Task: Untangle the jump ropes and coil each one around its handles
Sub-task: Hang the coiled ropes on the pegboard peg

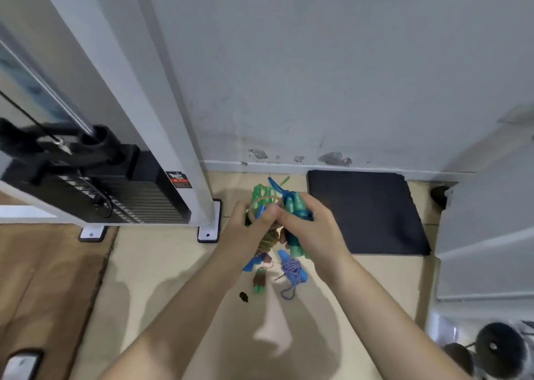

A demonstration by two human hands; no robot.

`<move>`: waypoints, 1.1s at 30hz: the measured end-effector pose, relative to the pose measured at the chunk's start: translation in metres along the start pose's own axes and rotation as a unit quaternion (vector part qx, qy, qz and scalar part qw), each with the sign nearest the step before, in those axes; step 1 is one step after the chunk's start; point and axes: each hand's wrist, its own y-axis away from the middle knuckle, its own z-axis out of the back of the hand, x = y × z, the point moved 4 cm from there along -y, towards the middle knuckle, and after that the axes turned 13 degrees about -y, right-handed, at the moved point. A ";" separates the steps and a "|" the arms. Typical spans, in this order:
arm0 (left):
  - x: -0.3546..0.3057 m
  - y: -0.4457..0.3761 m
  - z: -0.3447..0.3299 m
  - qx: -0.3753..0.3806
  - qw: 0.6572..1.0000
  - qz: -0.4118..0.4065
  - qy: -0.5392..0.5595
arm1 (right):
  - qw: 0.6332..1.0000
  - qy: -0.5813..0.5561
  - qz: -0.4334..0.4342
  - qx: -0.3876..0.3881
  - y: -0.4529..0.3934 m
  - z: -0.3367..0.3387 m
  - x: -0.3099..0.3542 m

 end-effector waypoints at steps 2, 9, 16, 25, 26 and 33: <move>-0.049 0.038 0.014 -0.013 1.000 -0.008 0.017 | 1.000 0.002 -0.004 0.023 0.027 -0.023 0.054; -0.253 0.179 0.070 -0.083 0.992 -0.070 0.070 | 1.000 -0.016 0.017 -0.005 0.124 -0.098 0.268; -0.400 0.284 0.099 -0.043 0.968 -0.212 0.126 | 0.984 -0.008 0.176 0.035 0.217 -0.150 0.402; -0.444 0.259 0.082 -0.038 0.957 -0.274 0.093 | 0.981 -0.002 0.184 0.068 0.201 -0.129 0.445; -0.446 0.246 0.075 -0.035 0.957 -0.272 0.095 | 0.981 -0.008 0.184 0.067 0.191 -0.121 0.447; -0.493 0.131 -0.001 -0.031 0.961 -0.256 0.105 | 0.982 -0.024 0.183 0.040 0.074 -0.029 0.474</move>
